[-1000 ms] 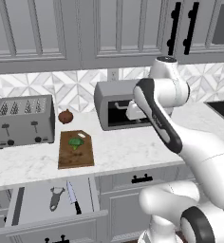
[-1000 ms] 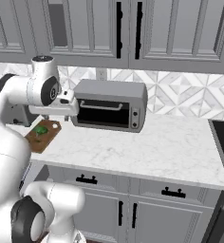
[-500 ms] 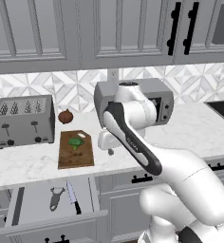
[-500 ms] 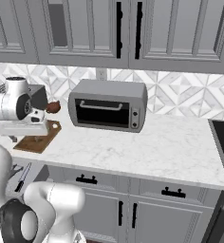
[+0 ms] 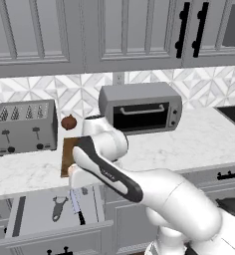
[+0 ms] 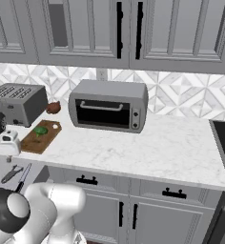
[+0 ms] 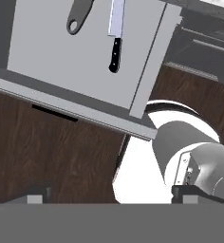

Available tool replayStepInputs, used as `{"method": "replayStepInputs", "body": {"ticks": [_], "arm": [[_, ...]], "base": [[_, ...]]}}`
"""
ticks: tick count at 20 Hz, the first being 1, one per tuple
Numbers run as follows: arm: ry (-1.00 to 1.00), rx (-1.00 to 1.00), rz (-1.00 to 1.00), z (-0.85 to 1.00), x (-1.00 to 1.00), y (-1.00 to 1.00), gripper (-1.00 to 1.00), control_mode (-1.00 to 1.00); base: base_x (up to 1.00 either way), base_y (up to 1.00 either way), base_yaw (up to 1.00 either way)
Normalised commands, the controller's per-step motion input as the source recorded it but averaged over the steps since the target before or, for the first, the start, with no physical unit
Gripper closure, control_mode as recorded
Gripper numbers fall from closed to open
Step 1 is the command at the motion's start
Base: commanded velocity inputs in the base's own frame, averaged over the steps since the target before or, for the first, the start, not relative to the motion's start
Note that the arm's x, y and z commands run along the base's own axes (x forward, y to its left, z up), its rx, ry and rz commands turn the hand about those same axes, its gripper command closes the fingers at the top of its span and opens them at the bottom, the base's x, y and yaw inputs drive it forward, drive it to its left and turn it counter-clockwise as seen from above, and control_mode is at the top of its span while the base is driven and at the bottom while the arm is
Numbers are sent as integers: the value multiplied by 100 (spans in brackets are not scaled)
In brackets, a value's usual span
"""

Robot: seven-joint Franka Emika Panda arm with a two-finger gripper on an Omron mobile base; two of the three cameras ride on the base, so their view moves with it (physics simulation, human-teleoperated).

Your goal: Place the appropriate cutting tool for cutting the broccoli skin on the cutting board.

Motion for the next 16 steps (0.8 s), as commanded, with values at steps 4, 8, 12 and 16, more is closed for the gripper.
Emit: {"method": "replayStepInputs", "body": {"ticks": [4,8,12,16], "arm": [[0,-17,0,-78,-21,81,-100,-100],[0,-4,0,-44,4,23,-100,-100],[7,0,-5,-36,31,6,-100,-100],[3,0,-10,-65,15,2,-100,-100]], "base": [[0,0,0],[0,0,0],[0,0,0],[0,0,0]]}}
